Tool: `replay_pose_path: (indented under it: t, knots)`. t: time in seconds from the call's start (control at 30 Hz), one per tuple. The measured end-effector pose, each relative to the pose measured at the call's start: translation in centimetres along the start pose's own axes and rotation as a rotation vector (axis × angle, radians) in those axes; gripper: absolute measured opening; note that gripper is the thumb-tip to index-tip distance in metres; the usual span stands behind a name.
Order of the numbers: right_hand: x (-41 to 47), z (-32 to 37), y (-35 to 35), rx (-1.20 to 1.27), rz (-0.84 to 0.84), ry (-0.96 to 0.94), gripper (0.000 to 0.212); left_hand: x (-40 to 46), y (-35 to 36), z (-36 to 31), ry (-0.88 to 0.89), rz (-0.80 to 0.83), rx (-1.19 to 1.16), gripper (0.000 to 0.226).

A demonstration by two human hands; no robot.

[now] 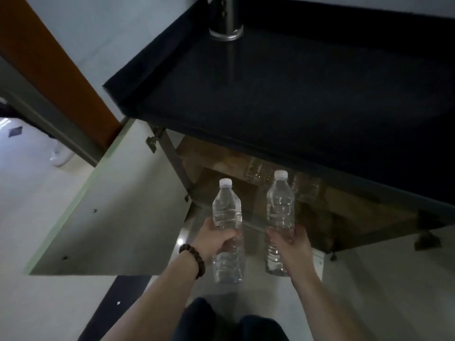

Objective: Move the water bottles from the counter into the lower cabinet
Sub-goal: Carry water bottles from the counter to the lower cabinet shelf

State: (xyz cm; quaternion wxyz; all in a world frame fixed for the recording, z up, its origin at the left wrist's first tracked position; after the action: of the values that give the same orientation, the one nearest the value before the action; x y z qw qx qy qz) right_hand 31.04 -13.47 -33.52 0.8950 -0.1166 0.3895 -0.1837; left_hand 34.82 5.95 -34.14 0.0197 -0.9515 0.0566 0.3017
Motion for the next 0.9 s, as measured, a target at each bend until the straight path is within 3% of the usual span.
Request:
replay_pose_path:
  t: [0.07, 0.23, 0.37, 0.47, 0.57, 0.73, 0.83, 0.9]
  knots:
    - [3.8, 0.1, 2.0, 0.081, 0.021, -0.009, 0.038, 4.3, -0.3, 1.1, 0.064, 0.01, 0.012, 0.049]
    - [13.3, 3.2, 5.7, 0.109, 0.036, -0.049, 0.02, 15.6, -1.6, 1.0, 0.246, -0.008, 0.122, 0.042]
    - [18.1, 6.6, 6.5, 0.074, 0.025, -0.13, 0.014, 22.2, -1.4, -1.4, 0.428, -0.021, 0.256, 0.057]
    - [20.2, 8.3, 6.7, 0.084, -0.037, -0.194, 0.03, 25.8, -0.7, -3.0, 0.503, -0.06, 0.327, 0.068]
    - [21.7, 8.8, 7.3, 0.07, -0.089, -0.221, 0.035, 27.8, 0.5, -3.9, 0.559, -0.037, 0.362, 0.054]
    - [23.2, 9.7, 9.4, -0.08, -0.235, -0.368, 0.038, 29.4, 1.6, -2.8, 0.653, -0.01, 0.485, 0.053]
    - [23.9, 10.3, 10.2, -0.089, -0.293, -0.329, 0.071, 30.4, 1.9, -2.2, 0.716, -0.072, 0.557, 0.053]
    - [24.3, 10.7, 10.3, -0.07, -0.3, -0.304, 0.071, 30.9, 2.1, -2.4, 0.769, -0.09, 0.625, 0.051]
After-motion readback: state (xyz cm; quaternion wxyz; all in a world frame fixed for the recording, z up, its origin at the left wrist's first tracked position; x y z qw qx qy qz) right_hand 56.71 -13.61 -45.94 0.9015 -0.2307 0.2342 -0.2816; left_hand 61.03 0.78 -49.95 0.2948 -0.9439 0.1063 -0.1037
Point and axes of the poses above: each hand's wrist, its own x-axis towards the middle knuckle, its own y-axis out of the palm, z = x × y, the point moved 3 cm from there along x, towards the middle knuckle, and after that the axes turned 12 degrees about y, right-handed, at the moved point
